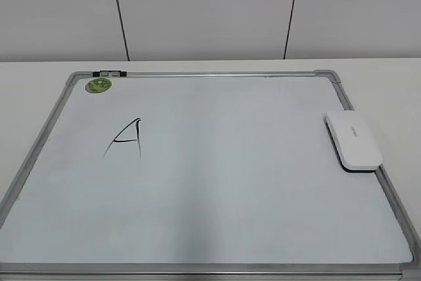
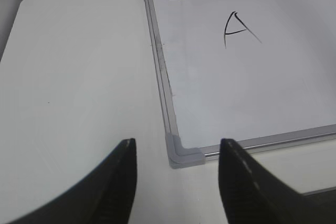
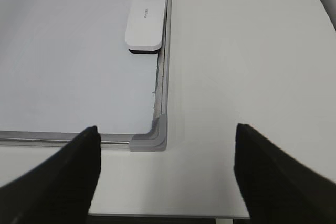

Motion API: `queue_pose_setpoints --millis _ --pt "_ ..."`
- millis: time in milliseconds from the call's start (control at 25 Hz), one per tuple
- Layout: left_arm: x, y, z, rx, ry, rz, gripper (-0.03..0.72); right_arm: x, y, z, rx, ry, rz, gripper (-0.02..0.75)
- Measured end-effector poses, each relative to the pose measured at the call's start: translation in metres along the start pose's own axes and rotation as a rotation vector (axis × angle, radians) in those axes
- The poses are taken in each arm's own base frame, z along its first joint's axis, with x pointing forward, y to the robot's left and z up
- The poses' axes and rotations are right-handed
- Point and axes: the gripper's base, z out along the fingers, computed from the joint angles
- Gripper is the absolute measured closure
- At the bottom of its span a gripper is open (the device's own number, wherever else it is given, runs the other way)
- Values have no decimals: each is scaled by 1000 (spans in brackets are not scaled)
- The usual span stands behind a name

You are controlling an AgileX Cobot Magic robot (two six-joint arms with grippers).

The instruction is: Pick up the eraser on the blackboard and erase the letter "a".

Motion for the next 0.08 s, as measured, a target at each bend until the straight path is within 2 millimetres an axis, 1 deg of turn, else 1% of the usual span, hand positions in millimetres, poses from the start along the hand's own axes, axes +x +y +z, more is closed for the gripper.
queue_pose_setpoints --millis 80 --pt "0 0 0 0 0 0 326 0 0 0 0 0 0 150"
